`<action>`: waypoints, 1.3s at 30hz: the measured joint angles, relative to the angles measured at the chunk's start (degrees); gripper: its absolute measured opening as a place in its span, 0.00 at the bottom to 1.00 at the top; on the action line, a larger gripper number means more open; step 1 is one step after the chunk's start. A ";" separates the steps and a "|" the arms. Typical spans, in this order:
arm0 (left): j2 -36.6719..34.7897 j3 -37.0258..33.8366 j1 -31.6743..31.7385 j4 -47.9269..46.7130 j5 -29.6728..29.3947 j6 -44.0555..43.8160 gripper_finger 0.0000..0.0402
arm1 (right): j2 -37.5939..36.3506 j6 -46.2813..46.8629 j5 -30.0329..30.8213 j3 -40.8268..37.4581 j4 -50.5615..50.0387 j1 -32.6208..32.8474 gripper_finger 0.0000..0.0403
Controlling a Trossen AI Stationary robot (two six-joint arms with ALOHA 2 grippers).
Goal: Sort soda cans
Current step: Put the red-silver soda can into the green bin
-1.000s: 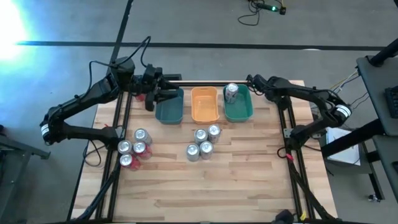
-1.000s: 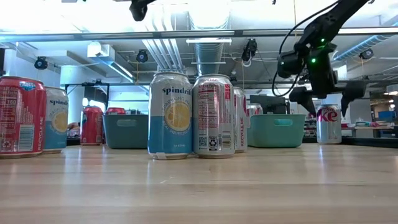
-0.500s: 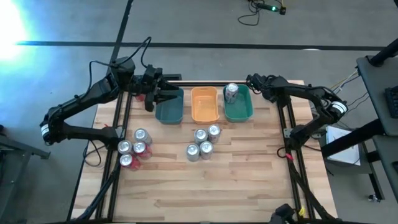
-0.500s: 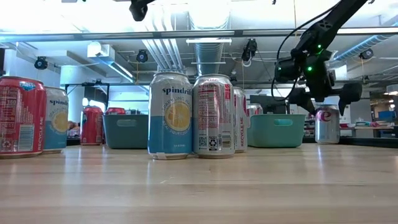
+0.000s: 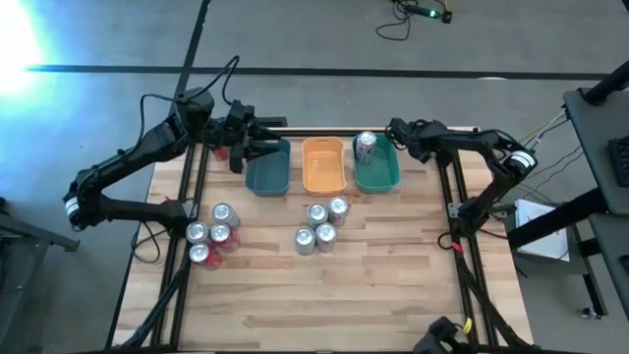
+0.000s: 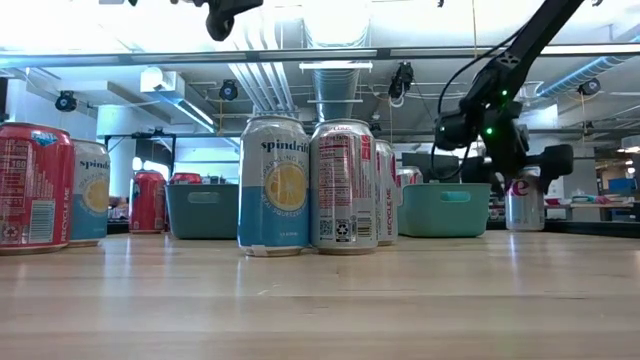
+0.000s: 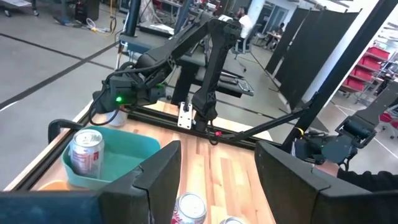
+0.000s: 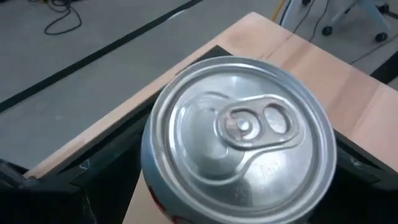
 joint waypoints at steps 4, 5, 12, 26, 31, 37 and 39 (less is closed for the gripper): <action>0.16 0.00 0.10 0.02 -0.02 -0.48 0.47 | -0.25 -1.59 1.68 0.00 0.48 0.00 0.90; 0.16 0.00 0.10 0.14 -0.02 -0.48 0.47 | -0.52 -2.09 2.21 0.00 0.54 0.00 0.89; 0.16 0.00 0.10 1.78 -0.02 -1.82 0.47 | -2.27 -3.62 1.23 0.00 0.50 0.00 0.74; -2.11 0.00 0.10 1.92 0.00 -3.08 0.47 | -15.50 -14.48 -4.54 -0.03 -3.63 3.83 0.74; -3.10 0.00 0.10 1.98 -0.33 -3.07 0.47 | -25.22 -24.92 -4.89 0.99 -4.20 7.84 0.74; -3.06 0.00 0.15 2.25 -0.94 -2.81 0.47 | -30.54 -42.63 -8.03 4.61 1.88 16.96 0.75; -3.04 0.00 0.15 2.25 -1.00 -2.46 0.47 | -30.58 -47.24 -10.39 5.58 3.12 19.26 0.75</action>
